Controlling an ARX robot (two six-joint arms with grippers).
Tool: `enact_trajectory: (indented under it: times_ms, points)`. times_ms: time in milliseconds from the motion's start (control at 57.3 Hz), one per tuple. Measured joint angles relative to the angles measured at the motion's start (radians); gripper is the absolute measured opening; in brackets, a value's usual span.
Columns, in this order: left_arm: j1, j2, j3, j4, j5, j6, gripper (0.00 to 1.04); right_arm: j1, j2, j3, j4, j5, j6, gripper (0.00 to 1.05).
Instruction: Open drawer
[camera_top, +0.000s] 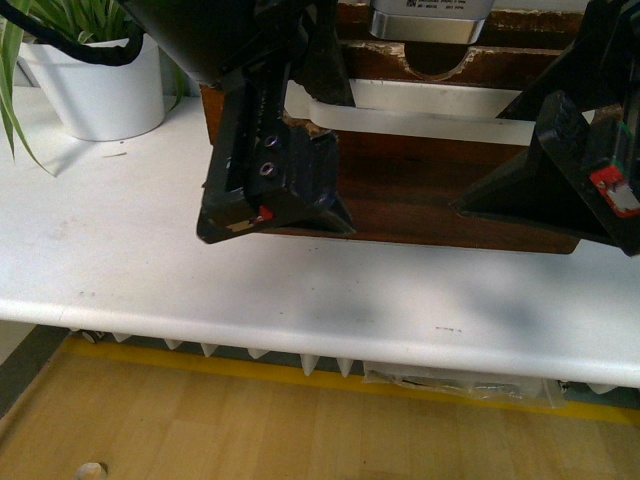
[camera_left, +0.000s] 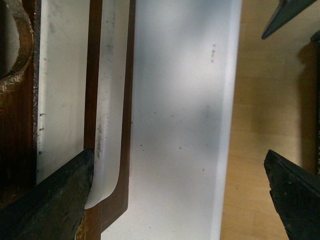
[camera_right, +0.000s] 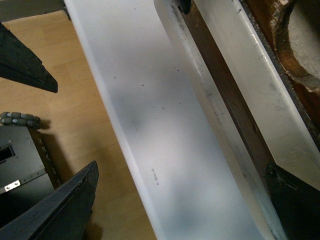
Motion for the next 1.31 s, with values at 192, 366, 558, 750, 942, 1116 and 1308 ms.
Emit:
enact_trajectory:
  times_ms: [192, 366, 558, 750, 942, 1116, 1308]
  points:
    - [-0.011, -0.068, -0.066, -0.034, 0.008, 0.041, 0.99, 0.024, -0.052, -0.047, -0.033, -0.019, -0.021, 0.96]
    - [-0.029, -0.146, -0.148, -0.056, 0.025, 0.059, 0.99, 0.051, -0.106, -0.107, -0.054, -0.038, -0.029, 0.96]
    - [-0.043, -0.215, -0.221, -0.053, 0.03, 0.061, 0.99, 0.078, -0.163, -0.176, -0.037, -0.035, -0.007, 0.96]
    - [-0.047, -0.264, -0.293, 0.08, 0.042, -0.006, 0.99, 0.075, -0.203, -0.217, 0.043, -0.04, 0.044, 0.96]
    - [-0.05, -0.36, -0.374, 0.237, 0.054, -0.097, 0.99, 0.058, -0.301, -0.264, 0.116, -0.059, 0.105, 0.96]
    - [-0.014, -0.486, -0.465, 0.392, 0.056, -0.214, 0.99, 0.017, -0.45, -0.353, 0.217, -0.045, 0.194, 0.96]
    - [0.071, -0.611, -0.591, 0.607, -0.011, -0.371, 0.99, -0.032, -0.599, -0.467, 0.365, 0.048, 0.316, 0.96]
